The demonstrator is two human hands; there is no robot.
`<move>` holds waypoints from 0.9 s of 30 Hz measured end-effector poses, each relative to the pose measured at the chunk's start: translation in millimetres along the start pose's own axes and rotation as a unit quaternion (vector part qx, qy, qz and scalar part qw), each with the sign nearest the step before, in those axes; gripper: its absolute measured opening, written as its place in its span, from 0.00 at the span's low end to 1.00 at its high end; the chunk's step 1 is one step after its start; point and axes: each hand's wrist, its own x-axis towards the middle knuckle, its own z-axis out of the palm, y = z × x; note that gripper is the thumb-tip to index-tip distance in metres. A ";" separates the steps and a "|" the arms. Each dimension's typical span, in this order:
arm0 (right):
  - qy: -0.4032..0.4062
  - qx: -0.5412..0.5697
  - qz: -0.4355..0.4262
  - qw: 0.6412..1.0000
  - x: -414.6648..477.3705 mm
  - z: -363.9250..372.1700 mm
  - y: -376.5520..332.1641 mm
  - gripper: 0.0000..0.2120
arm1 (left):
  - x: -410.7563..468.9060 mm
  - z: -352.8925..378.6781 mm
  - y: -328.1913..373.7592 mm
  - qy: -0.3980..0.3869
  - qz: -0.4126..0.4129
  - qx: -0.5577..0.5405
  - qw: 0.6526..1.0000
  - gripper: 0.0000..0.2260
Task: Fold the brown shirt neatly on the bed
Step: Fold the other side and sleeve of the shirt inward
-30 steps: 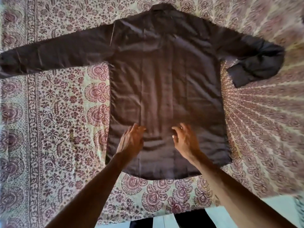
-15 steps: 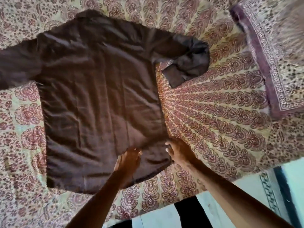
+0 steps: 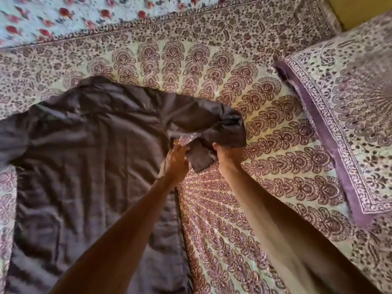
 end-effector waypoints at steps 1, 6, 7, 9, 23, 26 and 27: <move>0.017 -0.002 0.013 1.000 5.7 3.2 -0.7 0.09 | 6.9 -0.3 4.0 0.017 0.002 -0.004 1.000 0.21; 0.051 0.151 0.071 0.985 34.2 -24.8 -47.1 0.05 | 26.9 -14.5 20.4 0.115 0.005 0.040 0.993 0.22; 0.019 0.188 0.079 0.979 36.6 -41.7 -61.3 0.06 | 31.3 -17.9 22.7 0.121 0.009 0.052 0.991 0.22; -0.046 0.208 0.049 0.976 41.4 -73.8 -92.1 0.05 | 42.5 -21.3 24.1 0.109 0.021 0.070 0.991 0.22; 0.066 0.244 0.203 0.946 93.8 -143.1 -66.2 0.14 | 101.9 25.3 85.9 -0.086 0.090 0.106 0.987 0.17; 0.121 0.192 0.181 0.957 115.2 -147.7 -55.4 0.16 | 104.5 30.8 89.2 -0.036 0.082 0.095 0.991 0.17; 0.105 0.166 0.157 0.968 119.5 -149.0 -54.2 0.24 | 106.0 31.6 89.2 -0.031 0.073 0.107 0.991 0.19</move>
